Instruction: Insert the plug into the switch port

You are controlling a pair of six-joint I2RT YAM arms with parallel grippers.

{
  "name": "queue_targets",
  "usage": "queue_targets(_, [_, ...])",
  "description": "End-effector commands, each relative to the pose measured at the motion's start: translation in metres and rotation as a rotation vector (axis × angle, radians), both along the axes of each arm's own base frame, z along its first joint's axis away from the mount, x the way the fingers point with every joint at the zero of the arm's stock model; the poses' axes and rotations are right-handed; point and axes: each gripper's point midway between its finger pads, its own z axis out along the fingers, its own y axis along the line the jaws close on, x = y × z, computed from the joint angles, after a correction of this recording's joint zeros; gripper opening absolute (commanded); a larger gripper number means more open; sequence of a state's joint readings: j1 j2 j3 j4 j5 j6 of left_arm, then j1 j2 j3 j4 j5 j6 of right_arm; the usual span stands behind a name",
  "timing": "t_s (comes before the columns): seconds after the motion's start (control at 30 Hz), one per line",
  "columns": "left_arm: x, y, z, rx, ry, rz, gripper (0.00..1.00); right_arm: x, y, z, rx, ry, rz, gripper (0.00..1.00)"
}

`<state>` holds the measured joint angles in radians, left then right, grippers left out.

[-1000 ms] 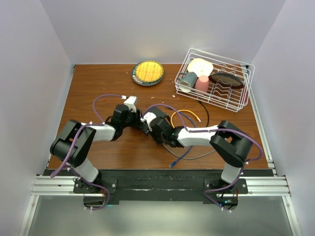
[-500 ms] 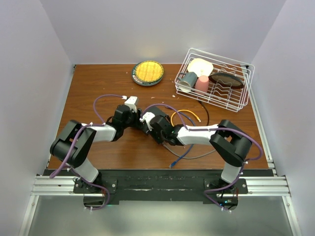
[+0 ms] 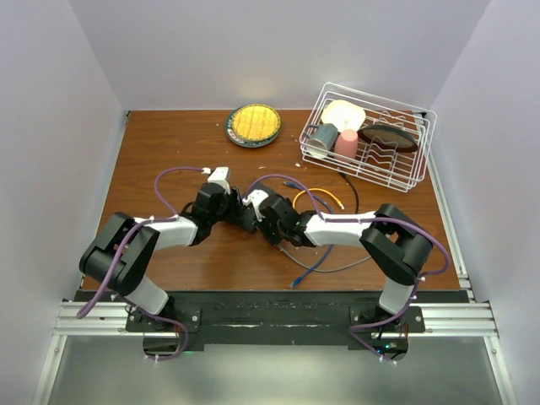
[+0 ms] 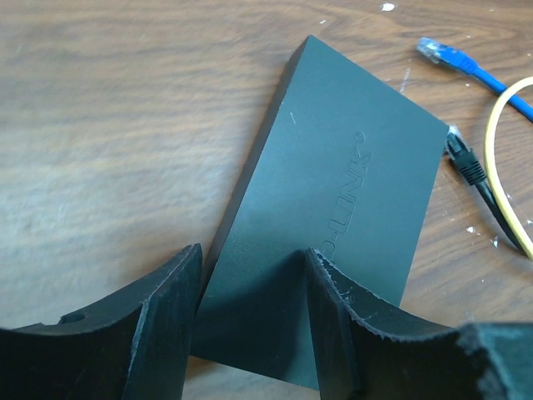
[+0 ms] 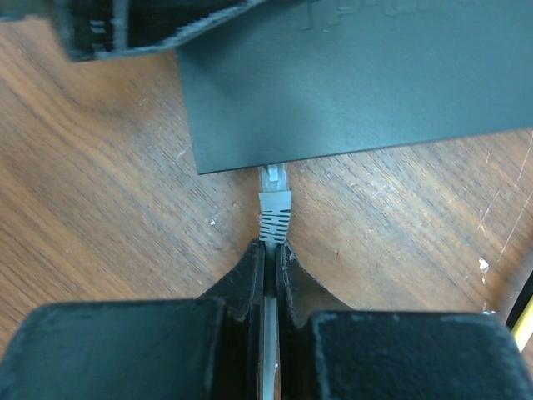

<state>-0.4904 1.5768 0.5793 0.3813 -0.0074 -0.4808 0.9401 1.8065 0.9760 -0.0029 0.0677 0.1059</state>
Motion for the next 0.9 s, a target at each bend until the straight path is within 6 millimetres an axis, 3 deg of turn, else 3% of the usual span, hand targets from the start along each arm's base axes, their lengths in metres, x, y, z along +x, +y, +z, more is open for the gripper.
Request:
queue_targets(0.0, [-0.108, -0.026, -0.045, -0.113, 0.430, -0.197, 0.25, -0.003, 0.055, -0.009, 0.195, 0.042, 0.060, 0.04])
queue_targets(0.33, [-0.079, 0.009, -0.058, -0.036, 0.422, -0.051, 0.45, -0.019, 0.049, -0.020, 0.168, 0.114, 0.095, 0.33])
queue_targets(0.47, [-0.067, 0.018, -0.054, -0.022, 0.401, -0.011, 0.60, -0.026, 0.043, -0.026, 0.138, 0.142, 0.102, 0.44])
queue_targets(0.67, [-0.047, 0.031, -0.037, 0.015, 0.343, 0.029, 0.78, -0.022, 0.031, -0.019, 0.117, 0.113, 0.058, 0.66])
queue_targets(0.83, [-0.024, 0.032, -0.012, 0.045, 0.252, 0.029, 0.82, -0.010, 0.022, -0.009, 0.099, 0.059, -0.021, 0.79])
queue_targets(0.87, [-0.027, 0.033, -0.012, 0.059, 0.269, 0.026, 0.82, -0.010, 0.021, -0.006, 0.100, 0.059, -0.030, 0.80])
